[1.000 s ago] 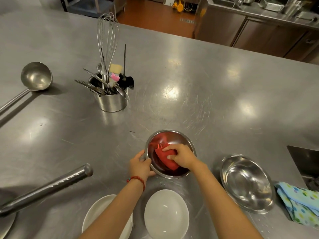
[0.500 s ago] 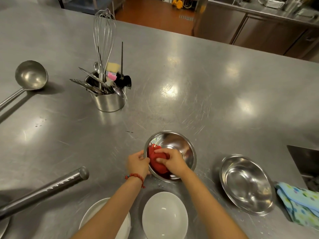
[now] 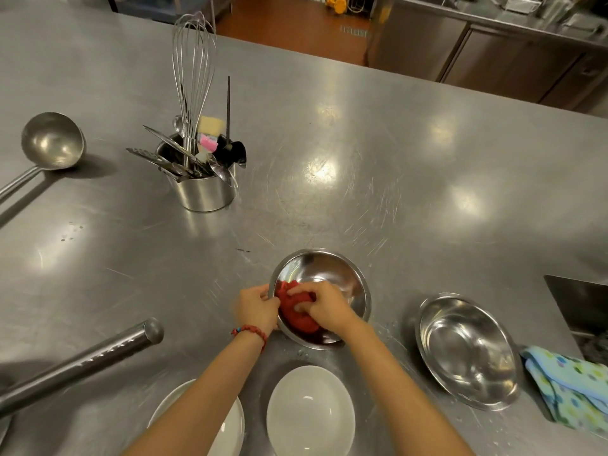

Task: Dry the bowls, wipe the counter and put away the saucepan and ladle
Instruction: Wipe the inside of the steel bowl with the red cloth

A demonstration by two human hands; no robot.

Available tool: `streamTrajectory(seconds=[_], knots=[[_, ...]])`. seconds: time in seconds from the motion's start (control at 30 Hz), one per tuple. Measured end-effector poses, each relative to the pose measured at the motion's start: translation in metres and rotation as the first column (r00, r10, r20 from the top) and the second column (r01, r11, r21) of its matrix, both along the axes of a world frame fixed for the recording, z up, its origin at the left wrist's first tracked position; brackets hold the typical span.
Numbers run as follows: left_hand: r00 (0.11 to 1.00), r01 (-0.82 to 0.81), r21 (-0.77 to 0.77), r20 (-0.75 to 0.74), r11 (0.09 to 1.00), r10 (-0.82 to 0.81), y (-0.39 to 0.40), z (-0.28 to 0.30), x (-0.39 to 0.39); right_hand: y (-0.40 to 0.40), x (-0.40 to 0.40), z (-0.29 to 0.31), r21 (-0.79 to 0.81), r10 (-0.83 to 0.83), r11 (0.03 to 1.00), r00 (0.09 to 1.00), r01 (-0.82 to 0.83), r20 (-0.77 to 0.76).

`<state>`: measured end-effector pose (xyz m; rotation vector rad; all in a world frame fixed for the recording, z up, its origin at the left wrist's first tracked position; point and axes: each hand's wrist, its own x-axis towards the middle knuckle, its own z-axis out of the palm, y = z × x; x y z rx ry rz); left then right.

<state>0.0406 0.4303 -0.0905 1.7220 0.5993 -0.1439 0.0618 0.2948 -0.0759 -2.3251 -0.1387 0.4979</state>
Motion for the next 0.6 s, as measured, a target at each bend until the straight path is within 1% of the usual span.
streamTrajectory(seconds=[0.07, 0.13, 0.2, 0.3, 0.4, 0.47, 0.6], knots=[[1.0, 0.009, 0.011, -0.004, 1.0, -0.009, -0.001, 0.002, 0.001, 0.013, -0.001, -0.003, 0.03, -0.153, 0.988, 0.985, 0.151, 0.076], [1.0, -0.012, 0.007, -0.014, 1.0, 0.012, -0.003, 0.002, -0.001, 0.021, 0.0, -0.006, 0.0, -0.226, 0.974, 0.96, 0.229, 0.163], [0.999, -0.038, -0.003, -0.008, 0.999, 0.038, -0.005, 0.0, -0.002, 0.021, 0.006, -0.005, -0.104, -0.212, 0.965, 0.95, 0.241, 0.23], [0.996, -0.089, -0.043, -0.017, 0.995, 0.089, -0.005, -0.002, -0.002, 0.002, 0.016, -0.002, -0.307, -0.108, 0.932, 0.958, 0.191, 0.267], [0.993, -0.115, -0.038, -0.027, 0.993, 0.114, -0.005, 0.001, -0.001, -0.016, 0.02, 0.003, -0.428, 0.002, 0.899, 0.976, 0.093, 0.217], [0.994, -0.11, -0.037, -0.027, 0.993, 0.109, -0.007, 0.002, -0.001, -0.023, 0.019, 0.007, -0.427, 0.035, 0.904, 0.987, 0.035, 0.154], [0.99, -0.136, -0.045, -0.049, 0.99, 0.134, -0.006, 0.005, -0.002, -0.033, 0.017, 0.014, -0.374, 0.099, 0.923, 0.995, -0.089, 0.007]])
